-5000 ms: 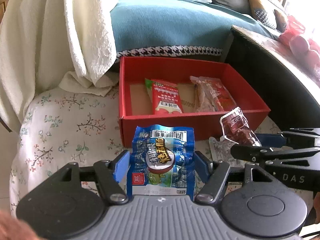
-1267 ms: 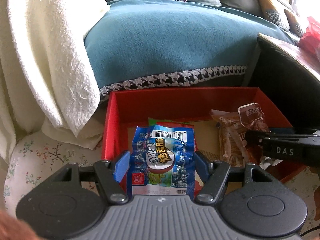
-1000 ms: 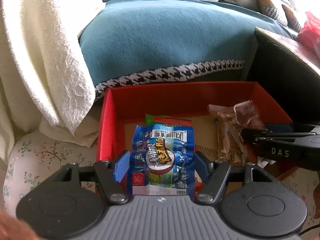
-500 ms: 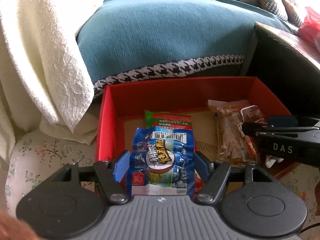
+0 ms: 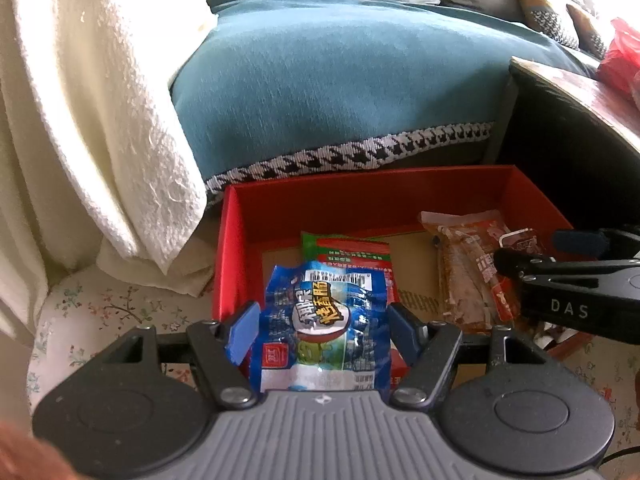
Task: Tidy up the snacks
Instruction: 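Lower both packets into the red box and open both tools, then move the left tool to the white spicy-strip pack while the right tool approaches the orange pack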
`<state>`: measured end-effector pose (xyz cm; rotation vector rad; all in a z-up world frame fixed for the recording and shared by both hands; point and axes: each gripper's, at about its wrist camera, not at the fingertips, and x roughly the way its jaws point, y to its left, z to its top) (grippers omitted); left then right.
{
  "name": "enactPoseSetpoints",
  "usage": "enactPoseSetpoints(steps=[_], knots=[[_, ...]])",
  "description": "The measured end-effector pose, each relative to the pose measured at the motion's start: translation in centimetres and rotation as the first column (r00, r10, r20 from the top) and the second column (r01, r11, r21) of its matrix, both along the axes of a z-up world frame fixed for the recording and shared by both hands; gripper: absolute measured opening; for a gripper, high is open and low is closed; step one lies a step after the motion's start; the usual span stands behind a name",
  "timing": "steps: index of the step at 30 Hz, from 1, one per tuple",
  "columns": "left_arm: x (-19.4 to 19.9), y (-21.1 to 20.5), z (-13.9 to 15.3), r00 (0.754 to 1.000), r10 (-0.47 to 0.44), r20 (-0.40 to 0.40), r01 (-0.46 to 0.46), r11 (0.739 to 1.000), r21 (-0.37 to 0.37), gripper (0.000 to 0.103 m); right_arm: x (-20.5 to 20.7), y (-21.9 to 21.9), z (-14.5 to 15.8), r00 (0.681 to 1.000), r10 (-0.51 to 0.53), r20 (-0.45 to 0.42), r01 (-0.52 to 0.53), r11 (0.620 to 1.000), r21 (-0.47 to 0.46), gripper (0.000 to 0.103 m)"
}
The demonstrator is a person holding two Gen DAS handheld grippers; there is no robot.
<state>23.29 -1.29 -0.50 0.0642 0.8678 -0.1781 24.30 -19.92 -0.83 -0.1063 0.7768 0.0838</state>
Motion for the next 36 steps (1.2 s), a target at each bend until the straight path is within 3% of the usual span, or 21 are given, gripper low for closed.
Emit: enactPoseSetpoints(steps=[9,22,36], knots=[[-1.8,0.3,1.8,0.999,-0.016,0.04,0.016,1.0,-0.008,0.064,-1.8,0.4,1.2,1.0,0.01,0.012,-0.01,1.0,0.015,0.072],[-4.8,0.8,2.9,1.0,-0.02,0.011,0.02,0.999,-0.035,0.064,-5.7,0.7,2.2,1.0,0.015,-0.023,-0.012,0.993,0.119,0.073],[-8.5,2.4,2.3,0.999,-0.016,-0.052,0.014,0.999,-0.041,0.064,-10.3,2.2,1.3,0.996,0.03,-0.088,-0.016,0.989,0.15,0.075]])
